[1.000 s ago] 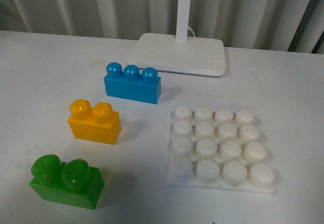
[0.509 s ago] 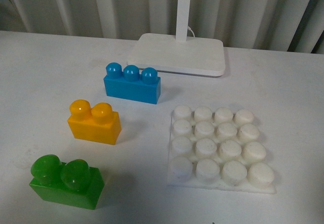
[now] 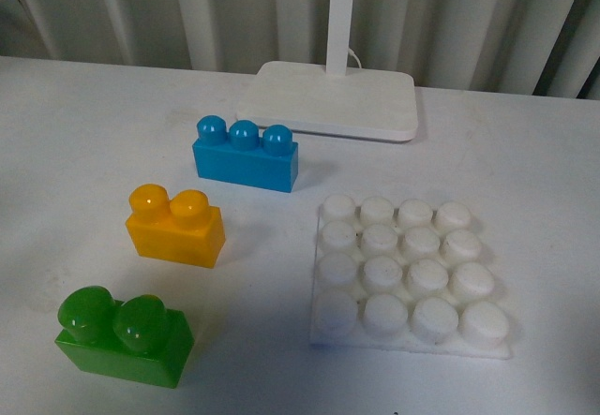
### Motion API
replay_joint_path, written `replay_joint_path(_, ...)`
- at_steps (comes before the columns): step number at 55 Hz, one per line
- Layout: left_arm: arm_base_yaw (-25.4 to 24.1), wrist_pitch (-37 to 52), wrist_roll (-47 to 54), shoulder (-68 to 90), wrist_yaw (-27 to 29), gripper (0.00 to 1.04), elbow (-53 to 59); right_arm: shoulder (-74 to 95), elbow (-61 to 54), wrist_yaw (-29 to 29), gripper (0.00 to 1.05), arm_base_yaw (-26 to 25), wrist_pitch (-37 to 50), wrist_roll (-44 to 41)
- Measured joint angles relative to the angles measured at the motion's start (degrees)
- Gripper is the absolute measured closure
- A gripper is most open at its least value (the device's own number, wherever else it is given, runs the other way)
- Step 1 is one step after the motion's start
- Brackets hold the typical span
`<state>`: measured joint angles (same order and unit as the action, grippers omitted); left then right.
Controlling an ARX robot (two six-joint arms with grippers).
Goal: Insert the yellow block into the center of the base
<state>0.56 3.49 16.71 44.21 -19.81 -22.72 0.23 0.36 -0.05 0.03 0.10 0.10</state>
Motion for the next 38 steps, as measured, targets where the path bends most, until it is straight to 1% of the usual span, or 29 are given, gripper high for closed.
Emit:
replay_joint_path(4, 0.3, -6.3, 11.0, 7.3, -3.5, 0.06, -5.3, 0.0, 0.0, 0.0, 0.09, 0.0, 0.0, 0.0)
replay_joint_path(7, 0.7, -10.8, 17.9, 11.5, -4.4, 0.06, -8.7, 0.0, 0.0, 0.0, 0.09, 0.0, 0.0, 0.0)
replay_joint_path(13, 1.7, -20.2, 31.7, 19.7, -4.4, 0.06, -16.2, 0.0, 0.0, 0.0, 0.09, 0.0, 0.0, 0.0)
replay_joint_path(14, 2.0, -22.5, 35.7, 21.7, -4.2, 0.06, -18.2, 0.0, 0.0, 0.0, 0.09, 0.0, 0.0, 0.0)
replay_joint_path(18, 2.8, -27.8, 42.4, 26.1, -3.6, 0.06, -22.6, 0.0, 0.0, 0.0, 0.09, 0.0, 0.0, 0.0)
replay_joint_path(29, 5.8, -36.8, 55.3, 36.0, -1.2, 0.06, -31.4, 0.0, 0.0, 0.0, 0.09, 0.0, 0.0, 0.0)
replay_joint_path(33, 6.6, -38.0, 57.5, 39.3, -1.0, 0.06, -34.0, 0.0, 0.0, 0.0, 0.09, 0.0, 0.0, 0.0)
replay_joint_path(38, 7.1, -38.5, 59.5, 42.3, 0.6, 0.06, -36.7, 0.0, 0.0, 0.0, 0.09, 0.0, 0.0, 0.0)
